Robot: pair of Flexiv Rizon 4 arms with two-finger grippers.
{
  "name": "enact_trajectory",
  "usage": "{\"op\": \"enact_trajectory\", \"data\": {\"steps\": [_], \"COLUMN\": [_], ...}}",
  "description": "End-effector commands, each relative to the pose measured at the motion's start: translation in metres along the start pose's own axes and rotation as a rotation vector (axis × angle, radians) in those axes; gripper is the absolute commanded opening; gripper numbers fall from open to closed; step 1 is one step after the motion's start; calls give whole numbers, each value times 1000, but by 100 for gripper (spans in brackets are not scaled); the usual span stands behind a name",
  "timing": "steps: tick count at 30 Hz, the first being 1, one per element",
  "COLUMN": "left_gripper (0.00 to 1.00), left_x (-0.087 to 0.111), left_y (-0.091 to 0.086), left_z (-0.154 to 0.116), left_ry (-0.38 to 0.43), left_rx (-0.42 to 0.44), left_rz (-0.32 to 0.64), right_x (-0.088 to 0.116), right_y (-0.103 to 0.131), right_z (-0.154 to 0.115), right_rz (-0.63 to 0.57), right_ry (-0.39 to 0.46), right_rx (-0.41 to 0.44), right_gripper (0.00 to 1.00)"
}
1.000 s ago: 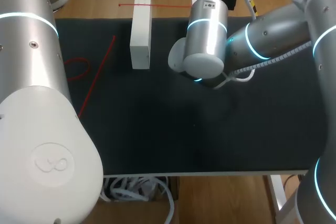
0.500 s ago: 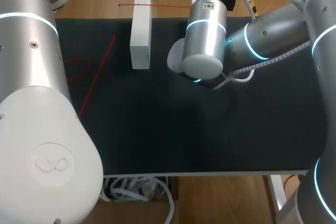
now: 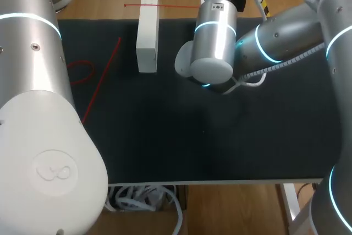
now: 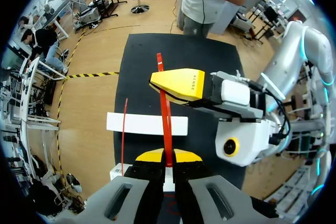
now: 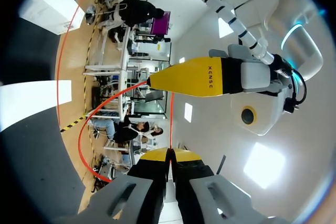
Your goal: Grab the tape and strap the tape.
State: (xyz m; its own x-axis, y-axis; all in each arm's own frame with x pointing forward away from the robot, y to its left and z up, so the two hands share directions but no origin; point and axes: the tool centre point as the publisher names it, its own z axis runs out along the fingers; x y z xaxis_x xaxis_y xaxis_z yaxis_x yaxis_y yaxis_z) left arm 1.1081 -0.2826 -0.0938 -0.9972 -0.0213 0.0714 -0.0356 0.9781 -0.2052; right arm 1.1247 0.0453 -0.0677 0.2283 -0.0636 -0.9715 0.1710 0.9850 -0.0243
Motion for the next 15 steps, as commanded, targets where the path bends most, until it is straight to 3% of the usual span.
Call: {"op": "enact_trajectory", "data": {"steps": [1, 15], "left_gripper": [0, 0], "left_x": [-3, -3], "left_y": [-3, -3], "left_z": [-3, -3], "left_ry": [8, 8], "left_rx": [-10, -10], "left_rz": [-1, -1], "right_x": [-3, -2], "right_y": [-1, 3], "right_z": [0, -6], "right_rz": [0, 6], "right_ry": [7, 15], "right_rx": [-4, -14], "right_gripper": [0, 0]}}
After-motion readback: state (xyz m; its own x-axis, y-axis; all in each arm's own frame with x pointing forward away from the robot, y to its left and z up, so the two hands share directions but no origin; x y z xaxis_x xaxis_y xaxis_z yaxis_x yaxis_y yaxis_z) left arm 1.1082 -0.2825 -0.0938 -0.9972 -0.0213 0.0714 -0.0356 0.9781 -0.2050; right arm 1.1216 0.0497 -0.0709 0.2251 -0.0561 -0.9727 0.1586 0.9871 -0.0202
